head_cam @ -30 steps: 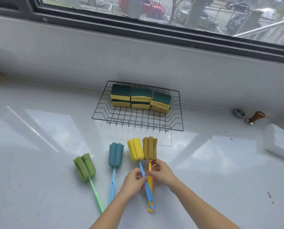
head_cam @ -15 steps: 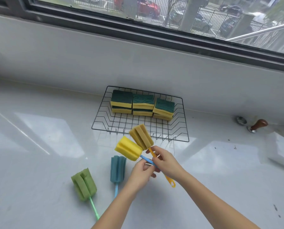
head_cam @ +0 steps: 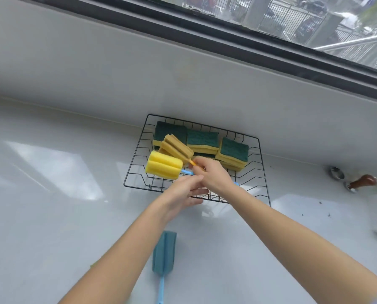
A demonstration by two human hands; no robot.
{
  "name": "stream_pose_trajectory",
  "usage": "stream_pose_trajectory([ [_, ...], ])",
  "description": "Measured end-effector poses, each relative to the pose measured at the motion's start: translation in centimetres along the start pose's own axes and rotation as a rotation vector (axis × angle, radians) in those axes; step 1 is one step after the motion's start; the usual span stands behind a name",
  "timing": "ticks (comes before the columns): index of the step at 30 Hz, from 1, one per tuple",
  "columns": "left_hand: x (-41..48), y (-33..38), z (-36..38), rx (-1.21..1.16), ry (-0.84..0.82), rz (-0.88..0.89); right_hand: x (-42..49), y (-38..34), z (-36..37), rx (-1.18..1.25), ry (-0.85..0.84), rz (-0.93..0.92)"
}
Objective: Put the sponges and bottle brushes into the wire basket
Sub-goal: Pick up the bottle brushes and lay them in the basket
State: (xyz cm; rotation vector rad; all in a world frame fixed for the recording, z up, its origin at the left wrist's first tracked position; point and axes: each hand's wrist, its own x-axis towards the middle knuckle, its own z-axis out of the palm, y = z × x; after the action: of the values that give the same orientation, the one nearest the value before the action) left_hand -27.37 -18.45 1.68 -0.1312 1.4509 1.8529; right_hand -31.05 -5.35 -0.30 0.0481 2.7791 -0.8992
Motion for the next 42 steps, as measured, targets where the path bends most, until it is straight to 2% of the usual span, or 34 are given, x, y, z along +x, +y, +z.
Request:
stream_pose_trajectory([
  [2, 0.2, -0.2, -0.9, 0.269, 0.033, 0.028, 1.0, 0.7, 0.5, -0.059, -0.032, 0.01],
  [3, 0.2, -0.4, -1.4, 0.389, 0.119, 0.113, 1.5, 1.1, 0.9, -0.086, -0.05, 0.004],
  [6, -0.2, -0.4, -3.9, 0.636, 0.402, 0.546, 2.3, 1.7, 2.0, -0.154, -0.112, -0.006],
  [8, 0.5, 0.2, -6.4, 0.894, 0.469, 0.718, 2.8, 2.0, 2.8, -0.132, -0.137, 0.008],
  [9, 1.2, 0.5, -7.7, 1.035, 0.46, 0.737, 3.0, 2.1, 3.1, -0.121, -0.143, 0.005],
  [11, 2.7, 0.6, -9.8, 1.276, 0.401, 0.668, 3.3, 2.4, 3.7, -0.124, -0.154, -0.021],
  [14, 4.2, -0.6, -11.3, 1.482, 0.361, 0.549, 3.9, 2.7, 4.3, -0.187, -0.196, -0.062],
  [17, 5.0, -1.3, -11.6, 1.517, 0.409, 0.554, 4.1, 3.0, 4.4, -0.243, -0.192, -0.085],
  [24, 5.0, -1.4, -11.3, 1.503, 0.44, 0.55, 3.5, 2.7, 3.8, -0.253, -0.027, -0.116],
  [28, 4.7, -1.4, -11.2, 1.443, 0.468, 0.553, 2.8, 2.5, 3.7, -0.356, -0.125, -0.058],
  [34, 4.7, -1.4, -11.1, 1.444, 0.478, 0.524, 2.7, 2.7, 3.4, -0.281, -0.241, 0.056],
  [42, 4.9, -1.5, -11.3, 1.509, 0.481, 0.52, 2.3, 2.6, 3.5, -0.244, -0.245, 0.113],
])
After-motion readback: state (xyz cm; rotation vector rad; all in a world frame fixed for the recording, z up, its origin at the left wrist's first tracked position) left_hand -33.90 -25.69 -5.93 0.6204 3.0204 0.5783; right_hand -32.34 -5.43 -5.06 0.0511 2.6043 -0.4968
